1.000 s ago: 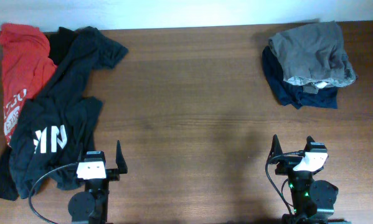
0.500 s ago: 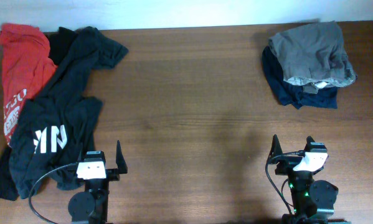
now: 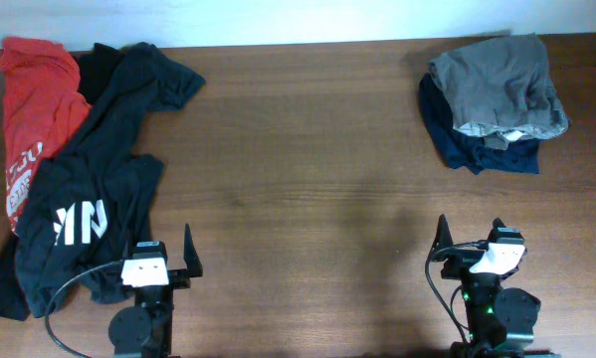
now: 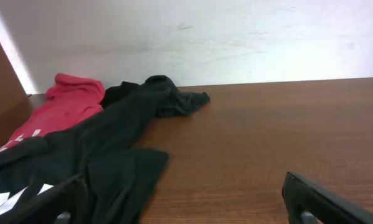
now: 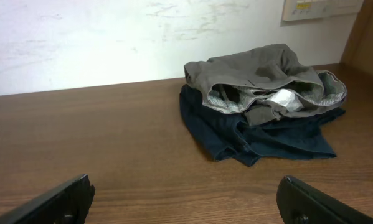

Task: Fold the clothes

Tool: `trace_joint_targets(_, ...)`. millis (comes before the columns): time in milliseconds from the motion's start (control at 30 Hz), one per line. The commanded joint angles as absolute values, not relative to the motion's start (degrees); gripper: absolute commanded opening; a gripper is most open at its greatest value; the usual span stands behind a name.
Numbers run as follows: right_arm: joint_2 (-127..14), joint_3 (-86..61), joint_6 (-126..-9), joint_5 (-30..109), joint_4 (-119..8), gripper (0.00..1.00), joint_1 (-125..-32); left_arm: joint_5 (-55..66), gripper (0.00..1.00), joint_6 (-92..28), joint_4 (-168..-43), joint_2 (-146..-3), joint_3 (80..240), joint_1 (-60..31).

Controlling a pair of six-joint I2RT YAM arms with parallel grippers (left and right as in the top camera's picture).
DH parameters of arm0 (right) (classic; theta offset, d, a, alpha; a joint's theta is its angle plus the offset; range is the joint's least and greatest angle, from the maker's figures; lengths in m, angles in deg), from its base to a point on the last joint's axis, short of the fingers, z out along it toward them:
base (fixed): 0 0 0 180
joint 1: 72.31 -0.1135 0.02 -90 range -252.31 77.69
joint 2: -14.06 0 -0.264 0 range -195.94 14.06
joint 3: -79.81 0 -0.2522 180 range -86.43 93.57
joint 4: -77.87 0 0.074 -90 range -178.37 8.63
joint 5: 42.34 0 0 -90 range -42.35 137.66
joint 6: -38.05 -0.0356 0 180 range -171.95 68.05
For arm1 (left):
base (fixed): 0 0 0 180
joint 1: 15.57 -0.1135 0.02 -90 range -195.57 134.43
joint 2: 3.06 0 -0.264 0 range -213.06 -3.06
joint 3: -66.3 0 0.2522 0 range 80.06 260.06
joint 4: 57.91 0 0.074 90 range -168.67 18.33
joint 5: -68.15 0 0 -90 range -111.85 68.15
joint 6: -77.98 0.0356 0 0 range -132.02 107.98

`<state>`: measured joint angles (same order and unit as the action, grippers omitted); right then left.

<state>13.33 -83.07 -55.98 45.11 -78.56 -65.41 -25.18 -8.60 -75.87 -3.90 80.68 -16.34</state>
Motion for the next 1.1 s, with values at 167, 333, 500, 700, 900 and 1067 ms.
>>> trace_joint_targets(167, 13.85, -83.64, -55.50, 50.38, -84.88, 0.99, -65.15, -28.00, 0.99, -8.53, -66.39, -3.40, 80.59, -16.59)
trace_joint_targets(333, 13.85, -83.46, -55.46, 41.46, -91.70, 0.99, -65.15, -27.71, 0.99, -8.49, -65.41, -3.42, 80.64, -16.61)
trace_joint_targets(500, 12.35, -79.40, -55.46, 39.01, -90.06, 0.99, -65.15, -27.78, 0.99, -8.51, -65.67, -5.63, 83.52, -16.61)
trace_joint_targets(700, 2.53, -66.83, -55.44, 36.85, -83.39, 0.99, -65.15, -31.15, 0.99, -5.60, -67.66, -16.99, 93.21, -16.61)
trace_joint_targets(900, -14.43, -48.54, -55.39, 32.54, -73.43, 0.99, -65.15, -30.64, 0.99, -5.04, -71.13, -32.66, 107.41, -16.61)
trace_joint_targets(1067, -30.65, -30.18, -55.35, 31.56, -56.40, 0.99, -65.15, -30.18, 0.99, -5.04, -85.43, -46.76, 122.78, -16.61)
